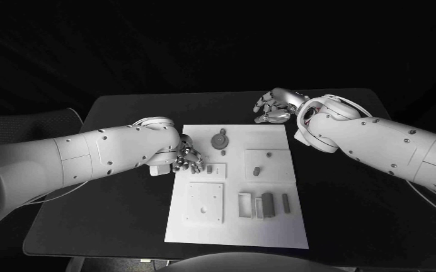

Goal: Assemble the parts on the task board

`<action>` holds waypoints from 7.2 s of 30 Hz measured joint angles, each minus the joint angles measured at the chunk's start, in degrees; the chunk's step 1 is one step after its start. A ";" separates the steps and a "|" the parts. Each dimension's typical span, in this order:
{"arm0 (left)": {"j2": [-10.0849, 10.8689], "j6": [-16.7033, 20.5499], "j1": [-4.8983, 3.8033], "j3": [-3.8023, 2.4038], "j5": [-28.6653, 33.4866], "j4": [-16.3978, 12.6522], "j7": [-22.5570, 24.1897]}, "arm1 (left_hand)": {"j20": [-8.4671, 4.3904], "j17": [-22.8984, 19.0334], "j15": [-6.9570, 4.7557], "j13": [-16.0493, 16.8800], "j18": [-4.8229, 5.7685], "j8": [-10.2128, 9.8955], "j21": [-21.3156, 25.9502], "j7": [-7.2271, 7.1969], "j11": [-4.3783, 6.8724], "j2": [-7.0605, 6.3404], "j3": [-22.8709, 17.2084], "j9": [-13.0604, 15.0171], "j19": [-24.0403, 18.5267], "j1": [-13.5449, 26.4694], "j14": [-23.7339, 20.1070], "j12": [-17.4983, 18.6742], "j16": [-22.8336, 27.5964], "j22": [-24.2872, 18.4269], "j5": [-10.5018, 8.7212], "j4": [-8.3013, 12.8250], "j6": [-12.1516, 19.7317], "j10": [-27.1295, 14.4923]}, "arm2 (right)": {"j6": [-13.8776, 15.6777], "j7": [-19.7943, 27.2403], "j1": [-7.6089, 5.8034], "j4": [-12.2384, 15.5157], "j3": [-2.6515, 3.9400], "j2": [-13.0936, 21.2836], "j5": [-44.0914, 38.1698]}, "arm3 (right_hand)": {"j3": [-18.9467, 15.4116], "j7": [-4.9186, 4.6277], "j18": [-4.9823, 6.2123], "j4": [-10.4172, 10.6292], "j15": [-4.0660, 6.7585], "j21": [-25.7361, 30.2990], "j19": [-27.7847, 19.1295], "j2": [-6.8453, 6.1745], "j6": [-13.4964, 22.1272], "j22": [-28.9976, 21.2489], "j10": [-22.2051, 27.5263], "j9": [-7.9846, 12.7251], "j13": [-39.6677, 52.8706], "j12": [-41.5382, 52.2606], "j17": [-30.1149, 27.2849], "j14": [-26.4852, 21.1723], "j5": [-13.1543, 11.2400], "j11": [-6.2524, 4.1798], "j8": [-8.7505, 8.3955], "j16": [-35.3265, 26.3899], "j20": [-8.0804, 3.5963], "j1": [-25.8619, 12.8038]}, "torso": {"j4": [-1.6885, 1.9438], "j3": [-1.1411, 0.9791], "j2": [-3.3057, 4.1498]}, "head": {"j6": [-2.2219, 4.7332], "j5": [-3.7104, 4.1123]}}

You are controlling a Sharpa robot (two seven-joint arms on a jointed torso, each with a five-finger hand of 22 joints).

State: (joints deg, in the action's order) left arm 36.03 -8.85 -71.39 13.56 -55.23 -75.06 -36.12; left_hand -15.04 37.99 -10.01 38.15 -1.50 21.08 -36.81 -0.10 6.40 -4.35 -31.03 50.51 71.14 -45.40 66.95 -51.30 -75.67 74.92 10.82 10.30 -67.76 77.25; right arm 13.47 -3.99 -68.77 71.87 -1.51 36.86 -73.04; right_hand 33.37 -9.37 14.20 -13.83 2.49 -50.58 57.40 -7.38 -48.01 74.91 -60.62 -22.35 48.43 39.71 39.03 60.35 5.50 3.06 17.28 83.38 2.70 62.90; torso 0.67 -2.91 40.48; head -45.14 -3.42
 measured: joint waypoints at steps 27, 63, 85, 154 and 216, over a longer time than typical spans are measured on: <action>0.16 0.03 0.01 -0.02 0.00 0.15 0.04 | 0.01 -0.20 0.02 -0.17 0.37 -0.29 0.00 -0.02 -0.04 0.82 -0.09 0.39 0.01 -0.82 -0.02 -0.16 -0.22 -0.01 -0.01 1.66 0.02 0.04 | -0.16 -0.02 0.03 0.00 0.00 0.00 0.00 | 0.00 0.09 -0.09 0.00 0.04 0.00 0.00 0.00 -0.06 0.00 0.00 -0.01 0.01 0.00 0.04 0.25 0.00 0.00 0.00 0.00 0.00 0.00 | 0.02 0.02 0.00 | -0.10 0.01; 0.19 -0.19 0.00 -0.01 -0.02 0.32 0.07 | 0.01 -0.44 0.04 -0.33 0.61 -0.74 0.00 -0.12 -0.05 -1.01 -0.09 0.56 0.01 -0.78 -0.04 -0.16 -0.21 0.02 -0.01 1.65 0.12 0.05 | -0.25 -0.02 0.09 -0.05 0.00 -0.08 0.00 | 0.00 0.16 0.33 0.00 -0.08 0.00 0.00 0.00 0.10 0.04 0.00 0.04 -0.03 0.00 0.02 0.11 0.00 0.00 0.00 0.00 0.00 0.00 | -0.01 0.01 0.00 | -0.18 0.22; -0.28 -0.18 -0.01 -0.01 -1.49 0.58 0.25 | 0.02 -0.62 0.09 -0.45 0.62 -1.11 0.00 -0.11 -0.06 -2.82 -0.73 0.92 0.01 -1.87 -0.09 -0.39 -0.44 0.00 -0.01 2.29 0.11 0.06 | -0.25 -0.02 0.11 -0.02 0.00 -0.03 0.00 | 0.00 0.17 0.03 0.00 0.14 0.00 -0.08 0.00 -0.02 0.03 0.21 0.09 -0.04 0.00 0.02 0.12 0.00 0.21 0.00 0.00 0.08 0.00 | -0.01 -0.03 0.00 | -0.18 0.21; 4.29 4.58 -1.76 -1.48 -1.97 -2.27 2.92 | 0.21 -1.53 -0.11 -1.03 0.63 -4.32 1.17 1.31 -1.71 -8.90 -1.83 1.77 -1.25 -0.61 -2.18 -0.33 -0.30 0.02 -7.67 -5.32 3.86 -2.26 | -0.28 -0.01 0.39 -0.69 0.00 0.14 0.05 | 0.00 0.16 0.32 0.00 -0.02 0.00 -0.10 0.00 0.31 0.00 0.21 0.18 -0.07 0.00 0.01 0.23 0.00 0.21 0.00 -0.19 0.10 0.00 | 0.01 0.04 -0.02 | 0.46 0.56; -4.80 24.15 3.06 0.09 -34.99 6.38 42.16 | 6.31 -4.85 6.94 -23.66 -1.13 -12.93 -3.33 5.93 -10.06 -5.97 -1.77 -17.37 6.83 -24.04 5.54 45.12 -2.22 0.01 -7.32 5.00 15.78 -13.04 | -0.53 0.10 0.88 -0.80 0.00 0.08 0.33 | 0.00 0.02 -0.11 0.00 0.03 0.00 -0.10 0.00 0.45 0.00 0.20 0.27 -0.05 0.00 0.05 0.22 0.00 0.21 0.00 -0.19 0.10 0.00 | -0.02 -0.06 0.07 | 0.54 2.46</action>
State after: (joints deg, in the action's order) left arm 31.23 15.30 -68.33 13.65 -90.22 -68.68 6.05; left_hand -8.73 33.15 -3.08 14.49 -2.62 8.15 -40.14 5.82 -3.65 -10.32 -32.81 33.13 77.97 -69.44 72.49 -6.18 -77.89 74.93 3.50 15.30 -51.98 64.21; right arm 12.94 -3.90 -67.89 71.07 -1.51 36.94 -72.72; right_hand 33.37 -9.36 14.09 -13.83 2.52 -50.58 57.30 -7.38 -47.56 74.90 -60.42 -22.08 48.38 39.71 39.08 60.57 5.50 3.26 17.28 83.19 2.80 62.90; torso 0.65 -2.97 40.55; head -44.60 -0.96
